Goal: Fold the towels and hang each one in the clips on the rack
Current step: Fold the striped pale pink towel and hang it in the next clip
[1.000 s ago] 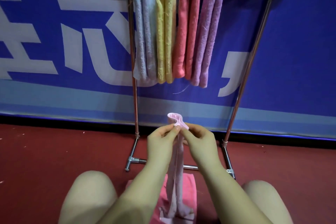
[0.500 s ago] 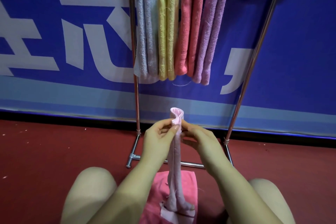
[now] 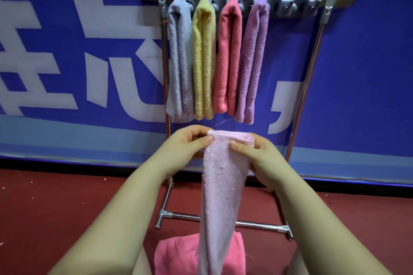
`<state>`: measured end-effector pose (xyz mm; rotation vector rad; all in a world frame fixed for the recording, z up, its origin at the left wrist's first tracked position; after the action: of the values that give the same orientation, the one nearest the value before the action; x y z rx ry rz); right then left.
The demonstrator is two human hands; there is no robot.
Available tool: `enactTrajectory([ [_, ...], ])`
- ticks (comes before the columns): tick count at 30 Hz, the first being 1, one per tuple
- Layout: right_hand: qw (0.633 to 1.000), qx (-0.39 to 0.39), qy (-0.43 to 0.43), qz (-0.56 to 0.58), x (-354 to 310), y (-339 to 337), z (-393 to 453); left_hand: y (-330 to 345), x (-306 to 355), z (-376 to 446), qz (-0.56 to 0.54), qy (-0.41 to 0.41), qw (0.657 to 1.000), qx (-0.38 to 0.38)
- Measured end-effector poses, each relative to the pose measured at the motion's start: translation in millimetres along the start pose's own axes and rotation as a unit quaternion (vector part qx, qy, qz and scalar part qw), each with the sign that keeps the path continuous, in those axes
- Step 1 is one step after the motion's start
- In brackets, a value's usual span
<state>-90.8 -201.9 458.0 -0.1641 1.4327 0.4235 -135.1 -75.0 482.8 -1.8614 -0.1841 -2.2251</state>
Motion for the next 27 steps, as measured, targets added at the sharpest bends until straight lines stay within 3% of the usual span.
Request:
enactTrajectory([
  [3,1.0,-0.019,-0.011,-0.018,-40,10,8,-1,37,8,0.003,0.015,1.0,-0.023],
  [8,0.99,-0.142,-0.009,-0.009,-104,41,2,-5,97,13,-0.098,0.017,0.993,-0.065],
  [12,0.993,-0.085,-0.021,-0.085,-129,44,15,-18,108,22,-0.109,0.01,0.994,-0.026],
  [15,0.983,-0.08,-0.019,-0.166,-135,50,20,-12,103,18,-0.145,-0.007,0.989,-0.042],
  [19,0.993,-0.065,-0.043,-0.092,-163,53,26,6,69,8,-0.128,-0.057,0.984,-0.111],
  [22,0.992,-0.077,-0.047,-0.085,-176,54,34,17,48,3,-0.091,-0.082,0.986,-0.11],
  [27,0.995,-0.018,-0.005,-0.096,-171,28,56,20,44,3,-0.072,-0.082,0.989,-0.095],
])
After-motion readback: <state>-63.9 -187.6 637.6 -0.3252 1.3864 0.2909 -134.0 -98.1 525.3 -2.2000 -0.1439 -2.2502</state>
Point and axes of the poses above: each hand's wrist, its own z-axis towards the middle knuckle, its own y-axis out of the palm, x = y × z, the point moved 10 cm from there along z, towards the middle knuckle, and after that the axes turned 13 degrees about x, right-handed, at the moved point
